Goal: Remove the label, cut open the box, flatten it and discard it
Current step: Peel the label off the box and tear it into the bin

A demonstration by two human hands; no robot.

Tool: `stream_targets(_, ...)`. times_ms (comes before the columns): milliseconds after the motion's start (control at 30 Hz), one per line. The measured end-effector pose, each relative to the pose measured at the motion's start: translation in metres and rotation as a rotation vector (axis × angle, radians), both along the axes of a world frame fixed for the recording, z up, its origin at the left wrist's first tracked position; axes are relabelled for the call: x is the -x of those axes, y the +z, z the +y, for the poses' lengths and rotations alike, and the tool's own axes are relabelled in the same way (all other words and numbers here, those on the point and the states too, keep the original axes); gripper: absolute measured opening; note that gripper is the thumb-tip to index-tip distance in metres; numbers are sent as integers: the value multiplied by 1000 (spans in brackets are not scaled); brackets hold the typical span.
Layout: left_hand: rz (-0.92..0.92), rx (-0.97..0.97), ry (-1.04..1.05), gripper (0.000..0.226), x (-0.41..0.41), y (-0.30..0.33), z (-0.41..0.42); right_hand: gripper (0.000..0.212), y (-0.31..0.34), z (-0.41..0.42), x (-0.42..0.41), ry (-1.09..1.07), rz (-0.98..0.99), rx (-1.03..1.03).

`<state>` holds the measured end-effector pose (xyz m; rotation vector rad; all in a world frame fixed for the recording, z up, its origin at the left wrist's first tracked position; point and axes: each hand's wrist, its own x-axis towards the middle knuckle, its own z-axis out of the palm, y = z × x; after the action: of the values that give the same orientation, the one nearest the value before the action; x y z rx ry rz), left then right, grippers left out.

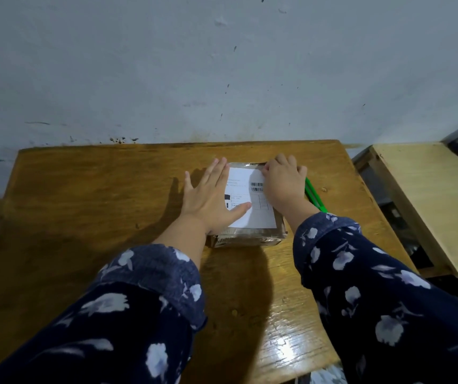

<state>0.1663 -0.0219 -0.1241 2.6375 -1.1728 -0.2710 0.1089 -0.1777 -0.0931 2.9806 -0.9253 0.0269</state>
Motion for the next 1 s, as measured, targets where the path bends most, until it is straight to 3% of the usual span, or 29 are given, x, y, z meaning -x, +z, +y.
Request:
stream_targets(267, 22, 9, 7, 102, 0, 3, 0, 24, 25, 19, 14, 12, 130, -236)
stream_targets(367, 30, 7, 5, 104, 1, 4, 0, 34, 37, 19, 12, 1, 205, -410)
stream_targets(467, 38, 13, 5, 106, 1, 3, -1, 35, 48, 14, 7, -11, 112, -709)
stream_targets(533, 55, 33, 5, 106, 1, 2, -1, 31, 52, 8, 2, -72, 24, -798)
stream_targets(733, 64, 67, 10, 101, 2, 0, 0, 12, 33, -7, -11, -225, -203, -704)
stream_targets(1000, 51, 103, 14, 104, 3, 2, 1, 17, 27, 12, -1, 61, -161, -412)
